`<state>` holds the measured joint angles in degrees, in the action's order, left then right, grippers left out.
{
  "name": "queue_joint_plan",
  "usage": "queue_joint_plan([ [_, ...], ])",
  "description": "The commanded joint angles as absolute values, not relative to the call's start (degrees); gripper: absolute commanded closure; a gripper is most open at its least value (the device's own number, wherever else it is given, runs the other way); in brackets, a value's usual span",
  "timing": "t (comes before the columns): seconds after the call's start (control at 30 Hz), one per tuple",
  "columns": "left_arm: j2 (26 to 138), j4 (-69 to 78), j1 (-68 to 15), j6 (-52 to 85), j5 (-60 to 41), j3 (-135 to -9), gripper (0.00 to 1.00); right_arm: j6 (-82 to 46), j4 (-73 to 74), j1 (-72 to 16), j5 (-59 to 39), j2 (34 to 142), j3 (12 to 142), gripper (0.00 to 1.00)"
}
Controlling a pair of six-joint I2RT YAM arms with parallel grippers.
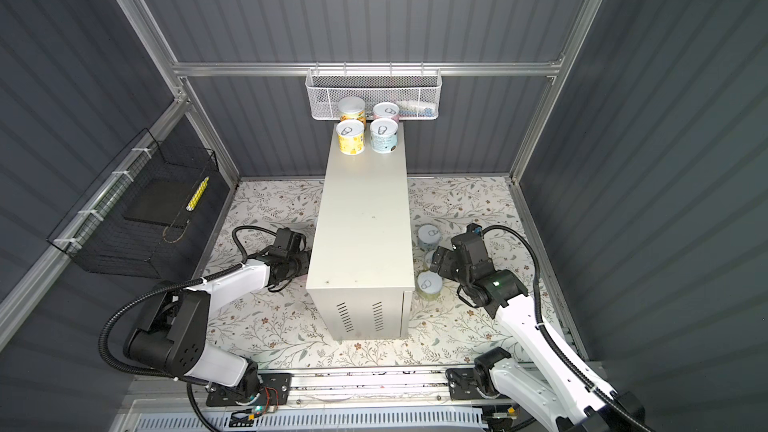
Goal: Place and organize the canned foods onto the counter
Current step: 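Lower the left gripper onto a pink-labelled floor can while the right gripper hovers, then close the left gripper on the pink-labelled can and lift it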
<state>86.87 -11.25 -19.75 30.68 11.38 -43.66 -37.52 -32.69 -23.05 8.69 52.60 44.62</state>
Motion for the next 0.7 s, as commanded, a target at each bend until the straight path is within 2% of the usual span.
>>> queue_joint_plan([
  [0.0,87.7,-11.4,-19.2,31.0,11.9,-44.4,0.08,-38.2,-32.1,-22.8,8.3,52.8,44.0,0.08],
  [0.47,90.1,-10.7,-18.7,31.6,12.5,-44.4,0.15,-37.8,-30.6,-22.5,7.3,54.0,43.5,0.08],
  [0.63,89.5,-11.7,-18.7,31.5,13.3,-44.4,0.23,-37.7,-30.1,-22.4,6.7,54.9,43.7,0.08],
  [0.67,89.2,-12.0,-18.7,31.4,13.6,-44.4,0.28,-37.6,-30.2,-22.3,6.7,55.1,43.9,0.08],
])
